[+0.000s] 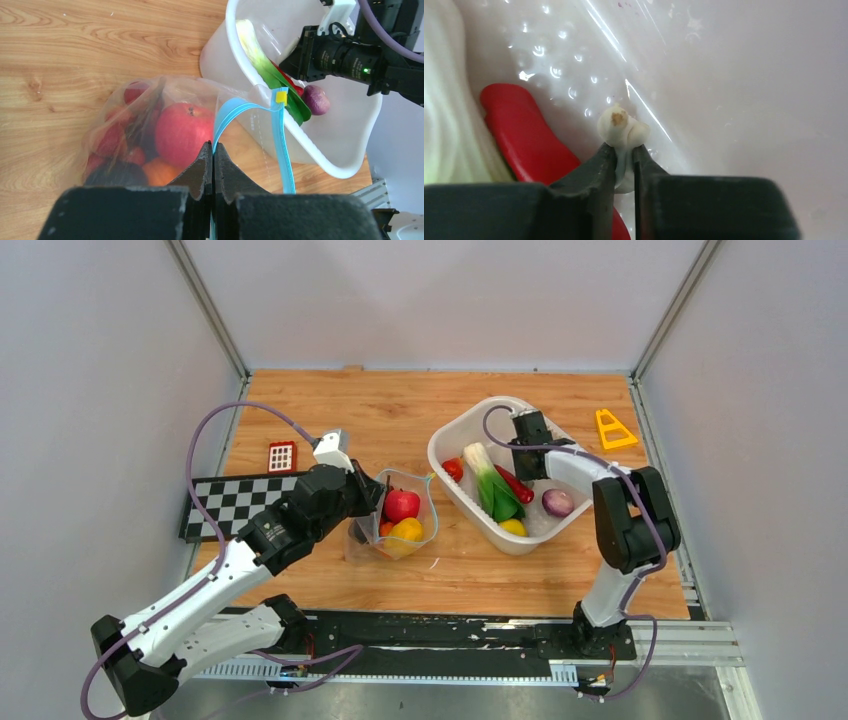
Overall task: Place the food in the zip-top bag and seal the zipper
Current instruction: Pick up the fake vegetable from the bin, then place the fake vegetable in the zipper food storage bag.
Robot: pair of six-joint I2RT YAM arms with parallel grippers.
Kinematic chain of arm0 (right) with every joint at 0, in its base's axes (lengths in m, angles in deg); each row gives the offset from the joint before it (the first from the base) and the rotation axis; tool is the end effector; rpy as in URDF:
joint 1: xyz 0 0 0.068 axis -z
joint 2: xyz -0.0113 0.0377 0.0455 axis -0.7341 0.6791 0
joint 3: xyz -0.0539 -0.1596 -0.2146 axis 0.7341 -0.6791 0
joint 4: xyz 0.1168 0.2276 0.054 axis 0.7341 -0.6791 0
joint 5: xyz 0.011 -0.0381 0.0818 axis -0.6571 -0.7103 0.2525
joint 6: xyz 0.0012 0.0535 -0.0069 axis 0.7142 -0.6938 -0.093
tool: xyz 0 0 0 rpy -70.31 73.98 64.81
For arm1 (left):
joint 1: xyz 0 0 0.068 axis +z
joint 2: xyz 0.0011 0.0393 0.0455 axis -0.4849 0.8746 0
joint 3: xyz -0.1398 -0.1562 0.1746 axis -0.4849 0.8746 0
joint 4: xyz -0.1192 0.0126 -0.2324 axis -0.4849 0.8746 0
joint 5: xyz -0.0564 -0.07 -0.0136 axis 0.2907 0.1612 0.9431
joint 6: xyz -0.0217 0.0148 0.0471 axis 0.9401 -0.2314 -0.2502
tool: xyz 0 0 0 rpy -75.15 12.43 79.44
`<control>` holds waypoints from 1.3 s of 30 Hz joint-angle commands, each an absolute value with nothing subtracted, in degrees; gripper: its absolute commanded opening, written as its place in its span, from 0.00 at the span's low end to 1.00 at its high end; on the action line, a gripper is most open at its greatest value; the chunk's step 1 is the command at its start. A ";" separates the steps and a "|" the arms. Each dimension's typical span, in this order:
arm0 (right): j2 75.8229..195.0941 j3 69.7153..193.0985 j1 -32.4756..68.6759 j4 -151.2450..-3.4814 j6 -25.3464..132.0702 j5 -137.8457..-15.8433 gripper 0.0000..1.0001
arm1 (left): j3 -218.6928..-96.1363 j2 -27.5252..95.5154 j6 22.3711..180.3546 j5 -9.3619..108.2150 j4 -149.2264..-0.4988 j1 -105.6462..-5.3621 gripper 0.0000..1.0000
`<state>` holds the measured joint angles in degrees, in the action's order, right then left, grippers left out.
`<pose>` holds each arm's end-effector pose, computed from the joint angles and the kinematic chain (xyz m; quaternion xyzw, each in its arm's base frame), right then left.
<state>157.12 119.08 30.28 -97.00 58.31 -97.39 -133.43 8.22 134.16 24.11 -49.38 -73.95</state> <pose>0.3471 0.0974 0.1679 -0.0967 0.9546 -0.0645 0.2742 0.1444 -0.1293 0.3231 -0.0757 0.8336 -0.2855 0.4667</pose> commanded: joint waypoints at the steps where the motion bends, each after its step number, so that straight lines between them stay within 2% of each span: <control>1: 150.74 118.70 30.62 -96.78 56.09 -93.98 0.08 | -135.36 7.77 133.63 23.37 -50.35 -73.92 0.00; 4: 144.96 117.09 30.66 -95.47 56.45 -92.01 0.03 | -135.41 7.67 133.72 23.47 -50.43 -73.91 0.00; 11: 134.87 114.66 30.62 -95.32 55.51 -85.52 0.01 | -135.23 7.44 133.92 24.04 -50.64 -73.92 0.00; 15: 130.55 112.77 30.62 -94.69 53.27 -77.62 0.00 | -134.99 7.45 134.08 24.75 -50.62 -73.92 0.00; 19: 125.31 112.61 30.62 -92.88 50.56 -64.14 0.01 | -134.82 7.03 134.25 25.03 -50.78 -73.95 0.00; 22: 121.75 111.16 30.14 -87.51 46.76 -49.60 0.02 | -134.51 6.59 134.34 25.32 -51.10 -73.93 0.00; 26: 118.61 109.20 26.48 -80.35 43.40 -40.11 0.03 | -134.46 6.44 134.26 25.77 -51.06 -73.91 0.00; 31: 118.98 111.49 17.08 -81.27 47.21 -38.19 0.04 | -134.62 6.55 134.17 26.12 -51.26 -73.96 0.00; 39: 126.22 116.33 5.84 -86.08 52.00 -45.03 0.07 | -134.90 6.64 134.27 26.44 -51.24 -73.93 0.00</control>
<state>123.48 112.35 8.88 -84.73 48.58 -42.40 -133.43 7.25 134.32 26.12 -49.38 -73.95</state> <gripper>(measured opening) 0.104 0.008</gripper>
